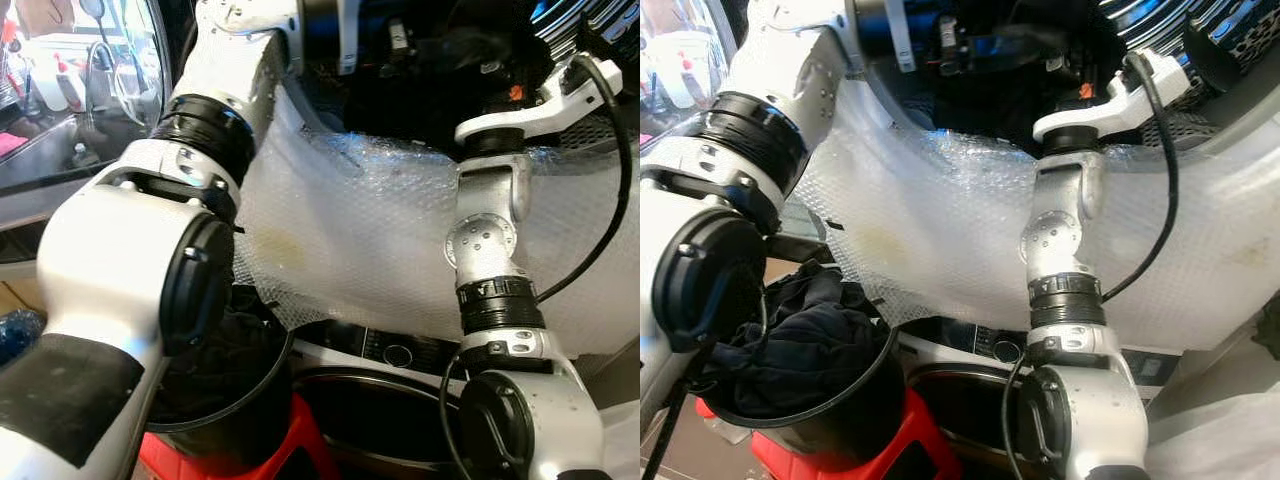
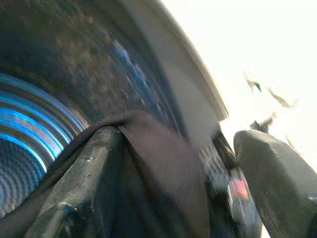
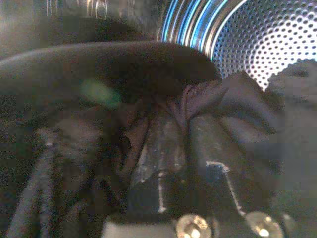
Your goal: Clothes washing
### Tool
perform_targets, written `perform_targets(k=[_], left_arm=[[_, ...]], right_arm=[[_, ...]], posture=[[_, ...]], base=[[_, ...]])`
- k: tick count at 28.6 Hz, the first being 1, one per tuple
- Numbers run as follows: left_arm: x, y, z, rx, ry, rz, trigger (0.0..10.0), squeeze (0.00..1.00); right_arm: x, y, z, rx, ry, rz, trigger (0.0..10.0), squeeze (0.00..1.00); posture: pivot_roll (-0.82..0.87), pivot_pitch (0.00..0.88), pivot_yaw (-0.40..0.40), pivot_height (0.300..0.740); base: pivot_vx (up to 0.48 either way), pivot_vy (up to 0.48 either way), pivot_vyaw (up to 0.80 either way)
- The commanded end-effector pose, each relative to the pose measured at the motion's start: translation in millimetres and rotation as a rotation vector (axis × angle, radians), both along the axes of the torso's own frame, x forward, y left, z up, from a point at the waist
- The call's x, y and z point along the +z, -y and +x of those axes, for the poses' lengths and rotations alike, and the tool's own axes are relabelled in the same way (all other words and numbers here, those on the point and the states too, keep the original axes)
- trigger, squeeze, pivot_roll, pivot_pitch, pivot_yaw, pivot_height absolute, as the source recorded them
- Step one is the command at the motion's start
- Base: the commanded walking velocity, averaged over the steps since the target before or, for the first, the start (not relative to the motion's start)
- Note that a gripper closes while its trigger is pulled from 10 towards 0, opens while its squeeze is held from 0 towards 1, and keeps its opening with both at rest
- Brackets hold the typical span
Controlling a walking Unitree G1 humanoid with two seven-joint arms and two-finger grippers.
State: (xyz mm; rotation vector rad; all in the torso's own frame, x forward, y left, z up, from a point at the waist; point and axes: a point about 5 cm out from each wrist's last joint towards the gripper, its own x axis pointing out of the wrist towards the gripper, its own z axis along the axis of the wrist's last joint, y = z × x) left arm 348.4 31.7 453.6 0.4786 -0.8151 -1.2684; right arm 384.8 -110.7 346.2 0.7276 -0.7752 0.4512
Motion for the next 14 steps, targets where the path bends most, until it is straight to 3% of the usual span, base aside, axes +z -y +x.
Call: perform_targets(k=[1, 9, 14], left_arm=[[22, 3.1, -14.4, -0.033, 0.105, -0.041, 10.0, 1.0], [10, 10.8, -21.9, -0.144, 0.163, 0.04, 10.0, 1.0], [-2, 9.0, -26.7, -0.237, 0.179, 0.165, 10.0, 1.0]], right_arm=[[-22, -13.6, 5.5, 0.017, -0.093, -0.041, 0.0, 0.0], [-35, -27.2, 6.8, 0.014, -0.144, -0.064, 0.0, 0.0], [-47, -31.3, 7.7, 0.019, -0.177, -0.06, 0.0, 0.0]], posture=[[0.06, 0.045, 0.064, 0.74], [0.08, 0.025, 0.066, 0.74], [0.1, 0.021, 0.066, 0.74]], base=[[0.0, 0.0, 0.0], [0.0, 0.0, 0.0], [0.0, 0.0, 0.0]])
